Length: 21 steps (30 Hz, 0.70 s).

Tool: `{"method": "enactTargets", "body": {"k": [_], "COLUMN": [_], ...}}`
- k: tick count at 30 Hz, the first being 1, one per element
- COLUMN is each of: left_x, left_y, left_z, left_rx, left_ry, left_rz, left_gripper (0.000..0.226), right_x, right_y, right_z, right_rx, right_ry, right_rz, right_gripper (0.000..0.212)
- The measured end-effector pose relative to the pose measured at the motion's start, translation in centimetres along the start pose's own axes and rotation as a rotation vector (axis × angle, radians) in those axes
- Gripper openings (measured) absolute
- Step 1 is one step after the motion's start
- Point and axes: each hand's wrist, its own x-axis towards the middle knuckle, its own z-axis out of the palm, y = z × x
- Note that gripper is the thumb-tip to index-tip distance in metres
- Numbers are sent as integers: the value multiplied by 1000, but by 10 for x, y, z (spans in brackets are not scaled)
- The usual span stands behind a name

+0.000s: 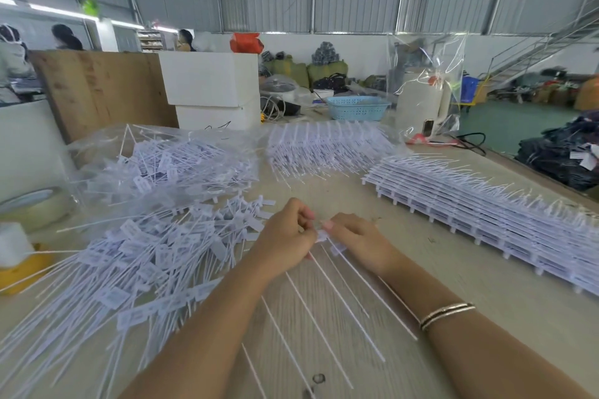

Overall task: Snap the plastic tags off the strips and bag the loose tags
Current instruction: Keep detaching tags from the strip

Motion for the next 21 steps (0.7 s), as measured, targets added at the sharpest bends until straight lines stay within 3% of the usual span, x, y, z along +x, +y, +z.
{"method": "enactTargets", "body": {"k": [4,7,9,15,21], "left_x": [0,-2,-5,-4,0], "left_y": [2,1,2,-1,-7], "left_z": [-9,-18,-17,-4,0], "left_rx": [178,303,251,205,33], "left_ry": [33,0,-61,-75,-127], "left_rz": [61,21,-9,23,-79], "left_gripper": [16,37,44,43,39], "right_x": [-2,-3,-2,1,1], "right_y": [-2,-3,-2,2,3], "right_z": [-6,-11,-10,-7,-3], "right_rx": [136,323,346,273,275], "right_ry": [15,113,104,-134,-87], "right_rz": [-35,-46,-55,-15,-51], "right_gripper": [21,26,27,16,12]}}
